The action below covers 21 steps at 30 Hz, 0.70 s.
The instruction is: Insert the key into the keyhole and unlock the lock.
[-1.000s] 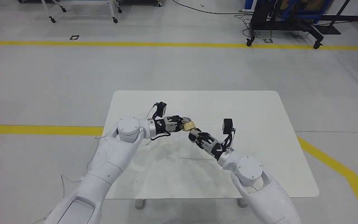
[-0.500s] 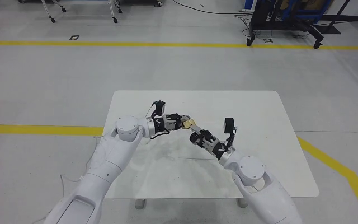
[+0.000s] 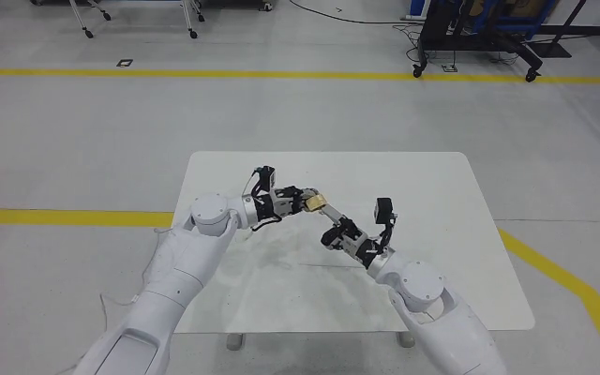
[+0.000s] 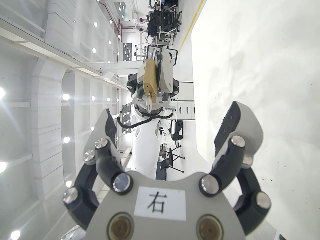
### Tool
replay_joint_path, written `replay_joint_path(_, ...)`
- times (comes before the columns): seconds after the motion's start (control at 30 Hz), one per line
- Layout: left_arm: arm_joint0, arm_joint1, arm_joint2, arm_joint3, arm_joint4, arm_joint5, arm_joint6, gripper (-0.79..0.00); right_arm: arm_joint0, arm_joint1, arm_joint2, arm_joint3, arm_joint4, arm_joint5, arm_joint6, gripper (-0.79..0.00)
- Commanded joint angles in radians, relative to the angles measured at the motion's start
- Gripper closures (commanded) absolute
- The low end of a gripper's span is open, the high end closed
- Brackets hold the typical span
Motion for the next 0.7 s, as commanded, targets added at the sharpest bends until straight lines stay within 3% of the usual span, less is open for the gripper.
replay_joint_path(0.0,0.002,0.001,-0.003,0.000,-0.002,-0.002,0.002,0.000,-0.001,0.003,0.023,0.008,0.072,-0.003,0.061,-0.785)
replay_joint_path(0.03,0.002,0.001,-0.005,0.003,-0.005,0.005,0.004,0.000,-0.004,0.005,0.035,0.011,0.110,-0.006,0.111,-0.462)
replay_joint_path(0.1,0.002,0.000,-0.006,0.012,-0.022,0.037,0.002,0.000,-0.010,0.010,0.066,0.017,0.164,-0.016,0.188,-0.280)
replay_joint_path(0.13,0.000,0.000,-0.006,0.021,-0.033,0.064,-0.002,0.000,-0.015,0.012,0.080,0.017,0.178,-0.023,0.214,-0.095)
replay_joint_path(0.17,-0.003,-0.002,-0.004,0.034,-0.052,0.106,-0.018,0.000,-0.021,0.015,0.092,0.014,0.190,-0.034,0.236,0.000)
replay_joint_path(0.23,-0.008,-0.008,-0.009,0.073,-0.156,0.212,-0.080,0.000,-0.037,0.018,0.112,0.002,0.199,-0.066,0.265,0.000)
replay_joint_path(0.33,-0.033,-0.013,-0.001,0.112,-0.179,0.264,-0.099,0.000,-0.061,0.022,0.129,-0.021,0.189,-0.118,0.284,0.000)
replay_joint_path(0.5,-0.052,-0.019,0.017,0.142,-0.175,0.274,-0.112,0.000,-0.067,0.024,0.122,-0.053,0.156,-0.139,0.278,0.000)
replay_joint_path(0.67,-0.062,-0.026,0.028,0.171,-0.214,0.307,-0.166,0.000,-0.047,0.018,0.075,-0.059,0.053,-0.137,0.180,0.000)
